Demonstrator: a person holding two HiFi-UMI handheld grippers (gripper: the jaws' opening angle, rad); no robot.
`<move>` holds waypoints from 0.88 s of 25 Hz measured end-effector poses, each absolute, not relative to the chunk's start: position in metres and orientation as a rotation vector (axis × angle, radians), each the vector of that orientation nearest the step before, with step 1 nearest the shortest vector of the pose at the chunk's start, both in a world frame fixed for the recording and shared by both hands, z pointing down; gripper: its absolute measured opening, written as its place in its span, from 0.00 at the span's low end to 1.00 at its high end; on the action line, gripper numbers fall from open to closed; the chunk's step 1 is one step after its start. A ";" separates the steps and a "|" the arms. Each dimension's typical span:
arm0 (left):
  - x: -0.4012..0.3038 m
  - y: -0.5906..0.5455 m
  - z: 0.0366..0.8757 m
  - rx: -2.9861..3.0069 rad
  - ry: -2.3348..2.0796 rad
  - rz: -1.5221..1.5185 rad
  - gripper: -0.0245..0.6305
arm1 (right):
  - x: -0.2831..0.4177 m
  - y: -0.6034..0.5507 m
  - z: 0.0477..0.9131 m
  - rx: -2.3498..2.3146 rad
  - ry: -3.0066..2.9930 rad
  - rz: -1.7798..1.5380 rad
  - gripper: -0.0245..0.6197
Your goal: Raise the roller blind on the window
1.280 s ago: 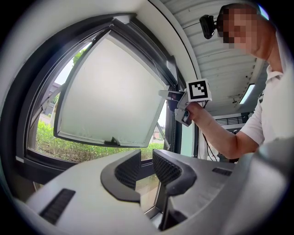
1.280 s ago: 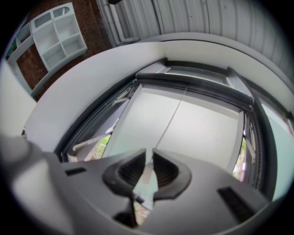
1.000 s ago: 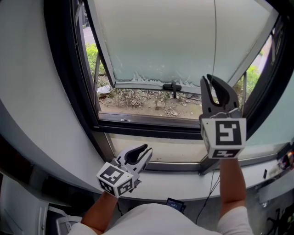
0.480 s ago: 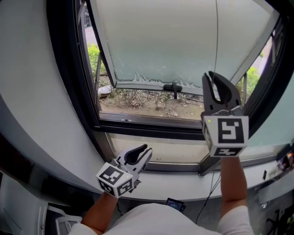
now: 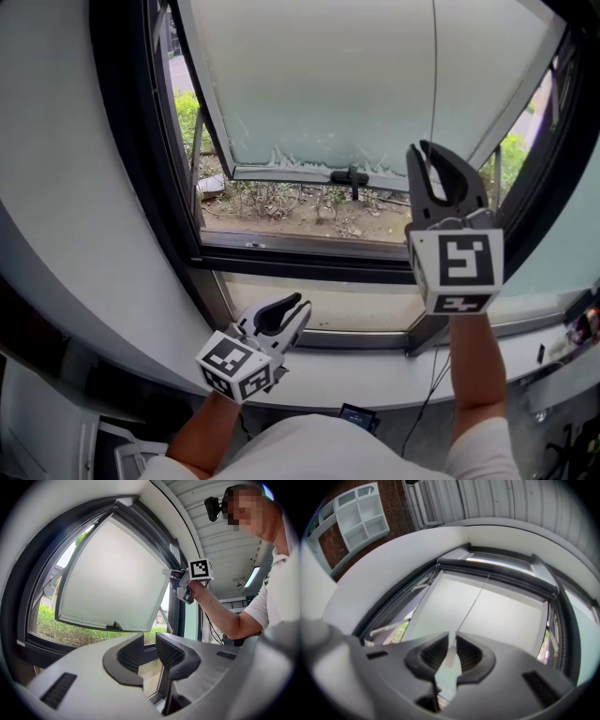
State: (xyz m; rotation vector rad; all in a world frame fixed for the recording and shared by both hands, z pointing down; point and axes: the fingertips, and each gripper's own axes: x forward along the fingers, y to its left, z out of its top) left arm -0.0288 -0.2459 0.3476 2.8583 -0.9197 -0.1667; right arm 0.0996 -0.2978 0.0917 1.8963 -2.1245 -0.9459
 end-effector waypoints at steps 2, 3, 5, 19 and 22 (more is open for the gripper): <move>-0.028 -0.245 0.347 2.861 -0.918 -0.165 0.18 | 0.100 -0.298 0.092 1.897 -2.123 -0.942 0.12; -0.028 -0.246 0.347 2.861 -0.918 -0.164 0.18 | 0.101 -0.299 0.092 1.899 -2.123 -0.940 0.12; -0.029 -0.246 0.346 2.862 -0.920 -0.164 0.18 | 0.101 -0.299 0.093 1.903 -2.119 -0.940 0.12; -0.026 -0.245 0.343 2.876 -0.902 -0.160 0.18 | 0.104 -0.303 0.081 1.920 -2.097 -0.951 0.12; -0.027 -0.245 0.342 2.878 -0.902 -0.161 0.18 | 0.104 -0.303 0.079 1.923 -2.092 -0.952 0.12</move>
